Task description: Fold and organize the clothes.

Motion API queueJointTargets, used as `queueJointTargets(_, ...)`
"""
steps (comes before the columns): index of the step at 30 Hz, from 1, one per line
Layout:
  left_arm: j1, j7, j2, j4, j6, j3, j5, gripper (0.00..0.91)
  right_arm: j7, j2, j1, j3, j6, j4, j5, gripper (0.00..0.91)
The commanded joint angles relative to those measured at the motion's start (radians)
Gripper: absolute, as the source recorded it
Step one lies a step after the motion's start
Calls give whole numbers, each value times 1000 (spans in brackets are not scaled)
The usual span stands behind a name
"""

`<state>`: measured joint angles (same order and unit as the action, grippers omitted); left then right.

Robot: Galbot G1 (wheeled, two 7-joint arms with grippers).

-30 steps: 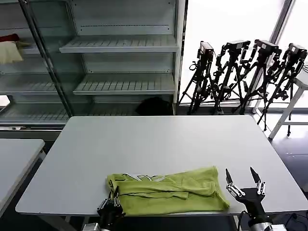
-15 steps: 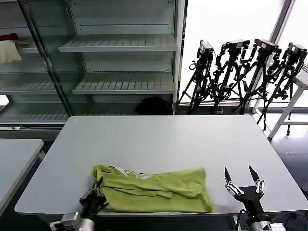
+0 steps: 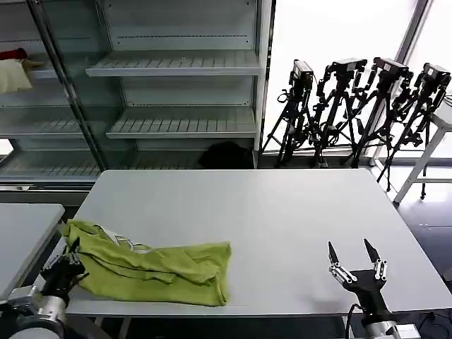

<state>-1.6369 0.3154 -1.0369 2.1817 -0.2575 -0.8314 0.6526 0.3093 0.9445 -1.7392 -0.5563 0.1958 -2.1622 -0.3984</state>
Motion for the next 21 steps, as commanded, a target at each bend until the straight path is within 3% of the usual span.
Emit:
queueJointTargets(1,-62,-97,-7,163,6,22,-60,0,1,0,4,2,-1,-2,0,907)
queueJointTargets(6,-97,-184,-53,205,106,290,-267,0,2,0,2,1,-1,-4,2,907)
queueJointTargets(10,-60,-202,-66,175,131,430,-360,10,2,1,11,5,-9,-9,4,907)
queueJointTargets(21,34,-197,-102,89,118,601,-455,10,-1,5,26,19,-19,-17,9,907)
